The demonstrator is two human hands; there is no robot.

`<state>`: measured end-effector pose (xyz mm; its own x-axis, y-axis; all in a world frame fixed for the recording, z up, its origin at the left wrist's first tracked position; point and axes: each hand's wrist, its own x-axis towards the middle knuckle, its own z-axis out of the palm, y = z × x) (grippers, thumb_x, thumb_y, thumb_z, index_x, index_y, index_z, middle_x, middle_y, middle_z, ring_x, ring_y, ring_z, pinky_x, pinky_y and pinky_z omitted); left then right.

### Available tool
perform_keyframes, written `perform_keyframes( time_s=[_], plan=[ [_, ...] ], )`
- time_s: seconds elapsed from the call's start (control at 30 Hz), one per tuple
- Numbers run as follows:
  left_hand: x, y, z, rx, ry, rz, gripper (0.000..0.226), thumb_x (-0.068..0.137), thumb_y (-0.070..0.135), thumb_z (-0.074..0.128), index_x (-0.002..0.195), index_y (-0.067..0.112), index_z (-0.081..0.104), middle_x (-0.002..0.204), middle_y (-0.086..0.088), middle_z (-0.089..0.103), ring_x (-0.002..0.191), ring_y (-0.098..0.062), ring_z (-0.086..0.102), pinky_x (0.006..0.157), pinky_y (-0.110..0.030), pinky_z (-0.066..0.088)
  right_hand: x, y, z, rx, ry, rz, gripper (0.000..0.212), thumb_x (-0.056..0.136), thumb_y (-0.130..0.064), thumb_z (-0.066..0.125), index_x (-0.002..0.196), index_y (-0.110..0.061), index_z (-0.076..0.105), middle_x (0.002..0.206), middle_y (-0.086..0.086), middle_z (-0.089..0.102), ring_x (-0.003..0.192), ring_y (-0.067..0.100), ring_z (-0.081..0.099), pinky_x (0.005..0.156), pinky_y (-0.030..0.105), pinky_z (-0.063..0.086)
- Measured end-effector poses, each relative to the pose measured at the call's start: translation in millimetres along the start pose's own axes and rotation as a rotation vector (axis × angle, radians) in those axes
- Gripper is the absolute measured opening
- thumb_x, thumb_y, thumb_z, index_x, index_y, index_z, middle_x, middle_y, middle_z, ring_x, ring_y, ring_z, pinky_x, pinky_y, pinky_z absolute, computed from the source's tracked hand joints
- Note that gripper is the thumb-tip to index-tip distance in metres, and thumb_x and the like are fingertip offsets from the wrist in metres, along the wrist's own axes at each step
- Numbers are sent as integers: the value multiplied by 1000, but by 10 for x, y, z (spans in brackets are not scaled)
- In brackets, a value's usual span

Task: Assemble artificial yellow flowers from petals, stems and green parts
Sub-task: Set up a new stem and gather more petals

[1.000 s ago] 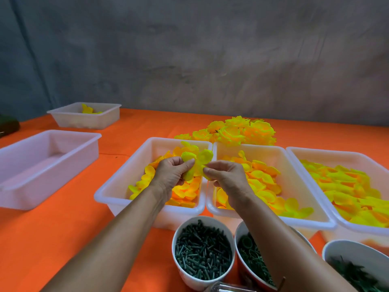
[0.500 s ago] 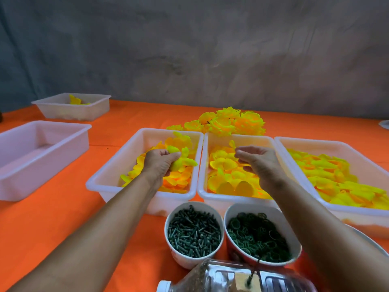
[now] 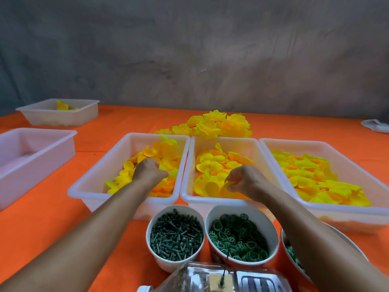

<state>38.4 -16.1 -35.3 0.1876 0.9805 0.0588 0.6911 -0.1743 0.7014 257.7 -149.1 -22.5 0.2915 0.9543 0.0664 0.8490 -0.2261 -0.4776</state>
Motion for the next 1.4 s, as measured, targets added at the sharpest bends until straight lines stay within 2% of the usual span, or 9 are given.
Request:
perform_keyframes(
  time_s=[0.1, 0.33, 0.57, 0.7, 0.83, 1.0, 1.17, 1.3, 1.4],
  plan=[
    [-1, 25, 7, 83, 37, 78, 37, 84, 21, 69, 115, 4, 63, 123, -13, 61, 115, -31, 54, 92, -36, 44, -16, 26, -30, 98, 88, 22, 18, 76, -17, 77, 68, -22, 62, 67, -9, 53, 72, 13, 48, 56, 24, 31],
    [-31, 237, 45, 164, 145, 302, 29, 84, 18, 66, 112, 10, 68, 118, -12, 65, 111, -31, 57, 91, -36, 45, -19, 10, -32, 95, -55, 14, 18, 73, -2, 72, 82, -18, 73, 63, -10, 49, 62, 7, 45, 52, 20, 34],
    [-88, 470, 183, 217, 224, 444, 26, 87, 19, 62, 112, 12, 67, 118, -14, 61, 113, -32, 51, 93, -35, 38, -54, -26, -50, 206, -111, 97, 41, 68, 7, 49, 68, -25, 74, 33, -14, 43, 32, 2, 34, 36, 14, 25],
    [-137, 689, 373, 178, 9, 647, 24, 87, 18, 65, 109, 13, 68, 114, -11, 62, 107, -29, 55, 88, -33, 42, -74, -49, -63, 217, -69, 120, 44, 70, 10, 41, 69, -18, 75, 27, -13, 37, 28, 4, 31, 34, 15, 21],
    [-110, 774, 606, 431, -305, 628, 41, 93, 34, 58, 131, 22, 53, 136, -8, 49, 124, -27, 46, 99, -36, 39, -59, -11, -56, 181, -14, 181, 44, 73, 13, 39, 67, -14, 74, 27, -11, 39, 40, 8, 33, 37, 18, 23],
    [-61, 786, 705, 647, -360, 641, 33, 93, 35, 58, 125, 27, 57, 131, -4, 56, 120, -27, 51, 88, -35, 43, -24, 50, -38, 189, 76, 224, 34, 78, 8, 46, 74, -11, 74, 58, -3, 57, 55, 9, 47, 54, 20, 36],
    [-81, 792, 677, 492, -332, 603, 19, 88, 17, 62, 105, 20, 68, 114, -5, 65, 103, -26, 58, 72, -30, 42, 29, 119, -8, 142, 108, 205, 31, 82, -4, 58, 111, -9, 68, 114, 10, 66, 103, 23, 61, 82, 30, 47],
    [-104, 747, 603, 116, -317, 558, 11, 84, 9, 66, 95, 11, 70, 100, -8, 68, 93, -22, 62, 79, -33, 50, 53, 159, 23, 193, 105, 225, 47, 79, -16, 72, 124, -7, 60, 115, 9, 64, 96, 20, 59, 81, 33, 47],
    [-122, 704, 530, -302, -292, 500, 9, 84, 1, 65, 84, 9, 64, 79, -4, 63, 74, -13, 54, 69, -22, 46, 38, 159, 30, 264, 109, 219, 46, 78, -16, 75, 121, -7, 62, 113, 9, 64, 89, 18, 57, 75, 31, 48]
  ],
)
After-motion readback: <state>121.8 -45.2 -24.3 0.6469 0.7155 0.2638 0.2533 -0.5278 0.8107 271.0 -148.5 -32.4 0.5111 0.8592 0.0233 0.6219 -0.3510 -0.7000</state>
